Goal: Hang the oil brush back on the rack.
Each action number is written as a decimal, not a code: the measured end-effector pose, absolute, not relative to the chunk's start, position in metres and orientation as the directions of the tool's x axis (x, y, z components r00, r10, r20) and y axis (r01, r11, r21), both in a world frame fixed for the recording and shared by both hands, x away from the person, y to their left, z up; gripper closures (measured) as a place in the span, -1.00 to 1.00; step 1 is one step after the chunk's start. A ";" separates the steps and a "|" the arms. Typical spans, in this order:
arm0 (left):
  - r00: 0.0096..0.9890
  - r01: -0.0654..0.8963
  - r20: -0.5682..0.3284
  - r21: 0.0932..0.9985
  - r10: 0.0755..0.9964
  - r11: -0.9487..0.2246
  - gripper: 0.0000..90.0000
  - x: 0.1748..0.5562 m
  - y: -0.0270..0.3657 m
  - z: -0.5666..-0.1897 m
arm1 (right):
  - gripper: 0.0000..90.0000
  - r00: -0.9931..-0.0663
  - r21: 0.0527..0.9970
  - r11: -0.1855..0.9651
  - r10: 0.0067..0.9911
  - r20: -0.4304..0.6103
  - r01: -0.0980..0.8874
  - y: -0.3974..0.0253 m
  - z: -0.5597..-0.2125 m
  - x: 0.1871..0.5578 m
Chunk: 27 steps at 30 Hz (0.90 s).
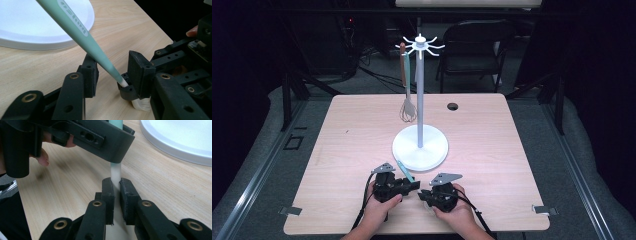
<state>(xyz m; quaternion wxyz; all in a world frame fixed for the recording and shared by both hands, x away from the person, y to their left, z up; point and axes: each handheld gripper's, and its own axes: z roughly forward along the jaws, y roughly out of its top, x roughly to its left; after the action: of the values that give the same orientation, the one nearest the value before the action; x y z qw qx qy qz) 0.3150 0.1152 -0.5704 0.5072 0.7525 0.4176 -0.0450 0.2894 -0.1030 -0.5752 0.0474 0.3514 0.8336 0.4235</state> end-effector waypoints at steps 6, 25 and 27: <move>0.654 0.662 -0.478 0.737 0.587 -0.137 0.44 0.312 0.113 -0.567 | 0.84 -0.750 0.745 0.389 0.625 0.219 0.542 -0.103 -0.575 0.289; 0.673 0.642 -0.462 0.753 0.578 -0.145 0.63 0.312 0.113 -0.567 | 0.69 -0.751 0.744 0.388 0.620 0.227 0.545 -0.114 -0.563 0.290; 0.672 0.645 -0.466 0.750 0.575 -0.146 0.63 0.312 0.114 -0.567 | 0.67 -0.741 0.750 0.374 0.633 0.222 0.545 -0.122 -0.558 0.290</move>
<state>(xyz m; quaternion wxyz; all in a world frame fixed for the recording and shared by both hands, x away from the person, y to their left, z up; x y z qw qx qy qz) 0.3125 0.1138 -0.5675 0.5142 0.7562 0.4033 -0.0341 0.2903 -0.1224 -0.5575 0.0513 0.3559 0.8274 0.4313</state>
